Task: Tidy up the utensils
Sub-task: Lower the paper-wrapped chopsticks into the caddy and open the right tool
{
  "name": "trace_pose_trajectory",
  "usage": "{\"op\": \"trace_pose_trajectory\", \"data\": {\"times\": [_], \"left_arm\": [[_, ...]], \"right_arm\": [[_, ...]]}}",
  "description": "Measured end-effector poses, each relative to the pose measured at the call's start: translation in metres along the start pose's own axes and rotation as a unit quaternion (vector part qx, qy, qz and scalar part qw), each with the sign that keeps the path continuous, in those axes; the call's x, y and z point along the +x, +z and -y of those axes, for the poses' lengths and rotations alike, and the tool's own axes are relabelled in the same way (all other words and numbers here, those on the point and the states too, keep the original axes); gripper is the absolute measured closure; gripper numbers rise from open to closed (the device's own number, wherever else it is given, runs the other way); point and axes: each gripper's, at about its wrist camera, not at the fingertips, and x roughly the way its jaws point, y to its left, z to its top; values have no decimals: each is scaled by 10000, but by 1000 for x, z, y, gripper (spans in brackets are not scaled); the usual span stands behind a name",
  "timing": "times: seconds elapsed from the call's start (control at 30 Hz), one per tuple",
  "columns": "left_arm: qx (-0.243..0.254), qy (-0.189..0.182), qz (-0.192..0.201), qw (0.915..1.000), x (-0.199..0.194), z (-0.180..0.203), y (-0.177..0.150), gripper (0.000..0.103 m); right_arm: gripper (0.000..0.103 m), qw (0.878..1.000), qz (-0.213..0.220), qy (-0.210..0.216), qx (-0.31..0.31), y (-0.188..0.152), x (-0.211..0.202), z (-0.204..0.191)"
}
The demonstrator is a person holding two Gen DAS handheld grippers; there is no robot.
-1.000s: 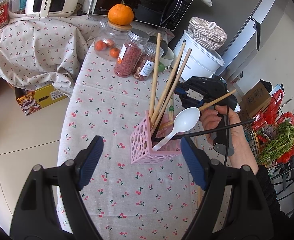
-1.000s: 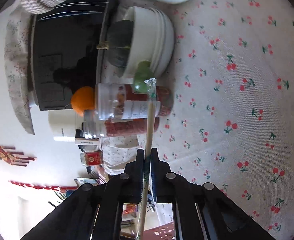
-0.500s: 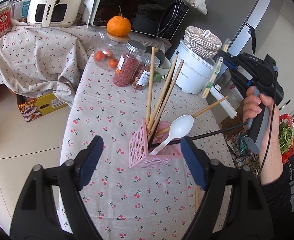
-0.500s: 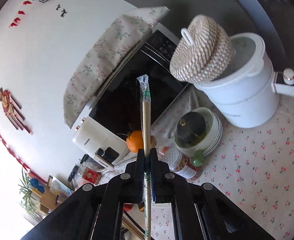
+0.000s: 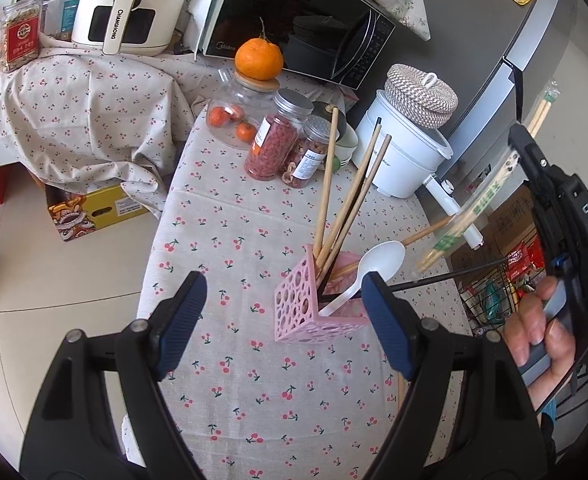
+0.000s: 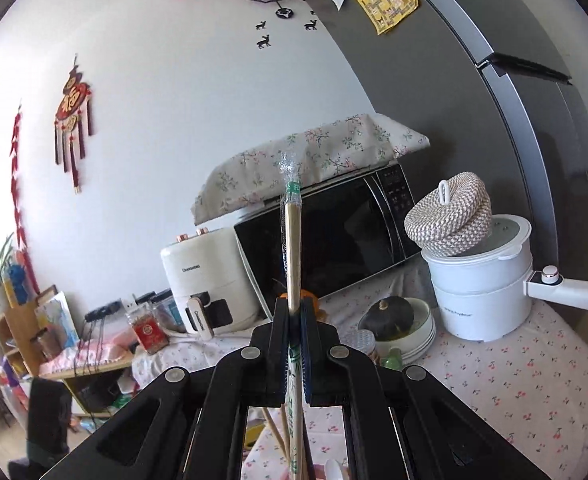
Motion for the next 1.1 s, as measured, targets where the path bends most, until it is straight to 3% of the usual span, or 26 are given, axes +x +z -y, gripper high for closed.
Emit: {"op": "trace_pose_trajectory", "data": {"times": [0.17,0.47,1.0,1.1], "left_arm": [[19,29,31,10000,-5,-4,0,23],[-82,46,80,9999,-8,-11,2,23],[38,17,-1,10000,-8,-1,2,23],[127,79,-36,9999,-6,5,1,22]], "right_arm": [[98,9990,-118,-271,-336,-39,17,-14],[98,9977,-226,-362,-533,-63,26,-23],[80,9976,-239,-383,-515,-33,0,-23],[70,9972,-255,-448,-544,-19,-20,-20]]}}
